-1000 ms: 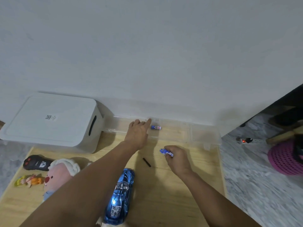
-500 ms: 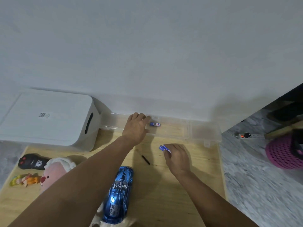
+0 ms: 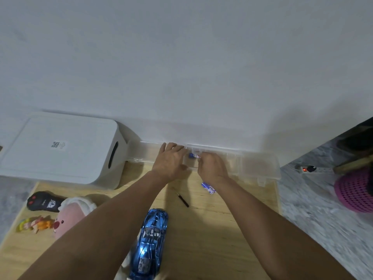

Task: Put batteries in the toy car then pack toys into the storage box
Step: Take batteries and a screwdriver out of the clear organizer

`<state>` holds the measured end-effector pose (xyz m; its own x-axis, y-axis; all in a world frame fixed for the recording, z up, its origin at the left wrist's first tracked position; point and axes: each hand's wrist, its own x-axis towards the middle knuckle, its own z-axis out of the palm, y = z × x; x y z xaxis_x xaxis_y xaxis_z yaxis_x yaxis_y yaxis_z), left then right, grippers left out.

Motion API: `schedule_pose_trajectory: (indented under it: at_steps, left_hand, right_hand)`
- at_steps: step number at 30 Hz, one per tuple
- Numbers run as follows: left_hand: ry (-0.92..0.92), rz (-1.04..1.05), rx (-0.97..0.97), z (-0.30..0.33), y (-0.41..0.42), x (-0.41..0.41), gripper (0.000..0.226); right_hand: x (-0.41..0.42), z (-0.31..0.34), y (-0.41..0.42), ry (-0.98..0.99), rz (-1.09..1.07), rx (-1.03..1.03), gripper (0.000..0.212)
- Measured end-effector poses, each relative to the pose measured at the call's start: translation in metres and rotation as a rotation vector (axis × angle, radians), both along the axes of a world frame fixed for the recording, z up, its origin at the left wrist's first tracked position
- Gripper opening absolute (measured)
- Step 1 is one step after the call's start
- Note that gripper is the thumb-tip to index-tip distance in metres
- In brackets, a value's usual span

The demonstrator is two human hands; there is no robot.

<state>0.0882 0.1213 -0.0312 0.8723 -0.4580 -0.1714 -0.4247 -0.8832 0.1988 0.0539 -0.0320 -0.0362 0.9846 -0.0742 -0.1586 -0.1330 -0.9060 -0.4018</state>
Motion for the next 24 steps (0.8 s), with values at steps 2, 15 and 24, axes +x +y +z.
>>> schedule_pose_trajectory:
  at_steps: [2, 15, 24]
  left_hand:
    - [0.001, -0.004, 0.012, -0.001, 0.000, 0.001, 0.059]
    - [-0.007, -0.017, 0.050, -0.005, 0.000, 0.004, 0.065]
    - [-0.006, -0.002, 0.060, -0.004, -0.003, 0.002, 0.063]
  right_hand:
    - [0.008, 0.002, 0.000, 0.134, -0.004, -0.052, 0.021]
    - [0.024, -0.007, 0.002, 0.185, -0.160, -0.025, 0.030]
    - [0.008, -0.011, -0.018, 0.133, -0.218, 0.191, 0.024]
